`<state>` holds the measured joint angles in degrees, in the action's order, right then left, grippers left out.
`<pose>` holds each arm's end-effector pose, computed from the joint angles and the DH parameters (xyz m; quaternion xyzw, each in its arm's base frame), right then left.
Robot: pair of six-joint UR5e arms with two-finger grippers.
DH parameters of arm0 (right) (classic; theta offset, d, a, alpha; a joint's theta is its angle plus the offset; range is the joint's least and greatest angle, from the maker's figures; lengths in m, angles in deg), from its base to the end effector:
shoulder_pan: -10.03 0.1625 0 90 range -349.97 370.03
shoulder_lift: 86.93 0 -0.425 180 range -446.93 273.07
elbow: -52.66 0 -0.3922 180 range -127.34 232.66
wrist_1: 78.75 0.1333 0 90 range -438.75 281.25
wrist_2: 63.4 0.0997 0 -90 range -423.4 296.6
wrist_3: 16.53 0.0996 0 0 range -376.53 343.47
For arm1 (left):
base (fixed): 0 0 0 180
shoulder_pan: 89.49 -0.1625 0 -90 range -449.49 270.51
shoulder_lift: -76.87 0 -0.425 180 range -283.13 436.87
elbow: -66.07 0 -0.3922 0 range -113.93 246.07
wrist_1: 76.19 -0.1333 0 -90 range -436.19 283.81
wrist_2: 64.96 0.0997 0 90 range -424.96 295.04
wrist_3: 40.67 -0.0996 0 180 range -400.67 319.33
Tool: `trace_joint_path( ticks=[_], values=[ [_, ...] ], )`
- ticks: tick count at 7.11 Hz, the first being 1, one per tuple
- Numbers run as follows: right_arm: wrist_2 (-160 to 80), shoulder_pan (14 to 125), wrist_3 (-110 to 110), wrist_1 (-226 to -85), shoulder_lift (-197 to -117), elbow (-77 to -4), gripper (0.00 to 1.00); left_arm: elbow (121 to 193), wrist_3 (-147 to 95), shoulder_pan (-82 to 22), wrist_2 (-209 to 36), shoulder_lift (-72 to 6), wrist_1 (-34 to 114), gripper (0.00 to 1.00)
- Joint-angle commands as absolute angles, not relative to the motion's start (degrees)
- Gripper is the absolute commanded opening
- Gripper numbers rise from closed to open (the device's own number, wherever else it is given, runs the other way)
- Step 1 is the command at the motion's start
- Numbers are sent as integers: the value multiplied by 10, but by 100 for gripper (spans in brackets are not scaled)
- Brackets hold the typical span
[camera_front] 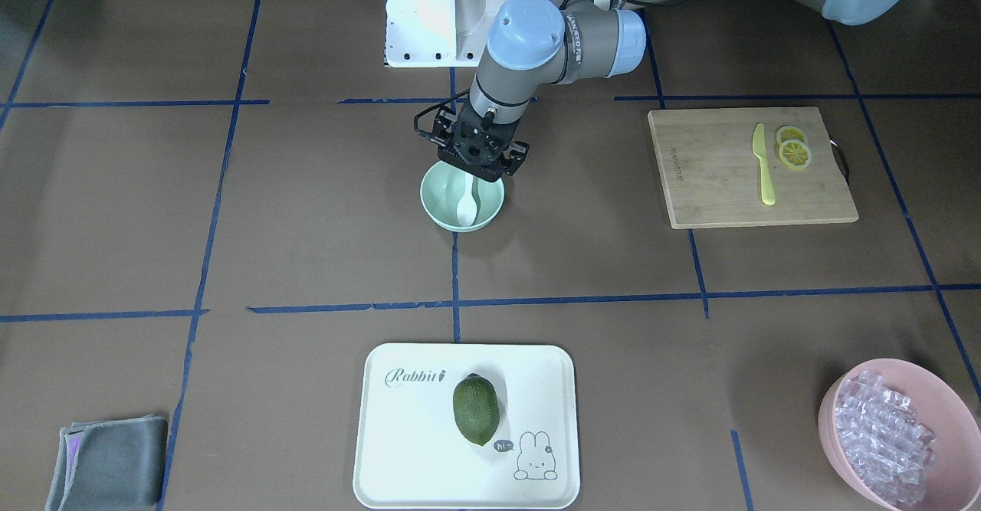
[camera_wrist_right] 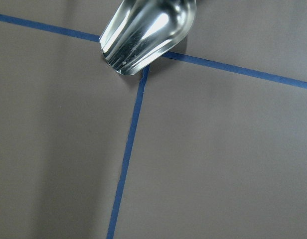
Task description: Place spoon in bowl
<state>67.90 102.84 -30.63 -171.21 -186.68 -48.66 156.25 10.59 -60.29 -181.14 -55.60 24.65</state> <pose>0.0880 -0.4148 0.6470 0.0447 -0.3499 -0.0893 0.9315 0.5732 -0.4227 0.1833 0.0772 0.4765 0.1739 0.8583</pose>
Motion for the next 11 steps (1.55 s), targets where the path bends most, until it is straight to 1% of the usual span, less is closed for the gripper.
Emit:
trace_joint_path(
  ticks=[1,3,5,6,7,8,9,10,11],
  values=[
    [679,1028,-302,-1713,-1867,-483,100,1562,100,-569,-1817,-541,223,100],
    [679,1028,-302,-1712,-1868,-483,100,1583,13,-513,-1853,-497,193,100],
    [679,1028,-301,-1713,-1868,-481,100,1656,-12,-438,-1865,-400,185,100],
    [679,1028,-301,-1713,-1868,-481,100,1678,-16,-401,-1868,-357,186,100],
    [680,1028,-300,-1713,-1869,-481,100,1679,-118,-362,-1887,-315,184,100],
    [681,1028,-299,-1713,-1869,-481,100,1678,-202,-284,-1924,-263,184,100],
    [681,1028,-299,-1713,-1872,-480,100,1671,-209,-201,-1978,-216,185,100],
    [682,1028,-299,-1713,-1876,-481,100,1678,-210,-163,-1996,-111,195,100],
    [684,1028,-299,-1713,-1877,-480,100,1655,-218,-161,-1949,-74,279,100]
  ],
)
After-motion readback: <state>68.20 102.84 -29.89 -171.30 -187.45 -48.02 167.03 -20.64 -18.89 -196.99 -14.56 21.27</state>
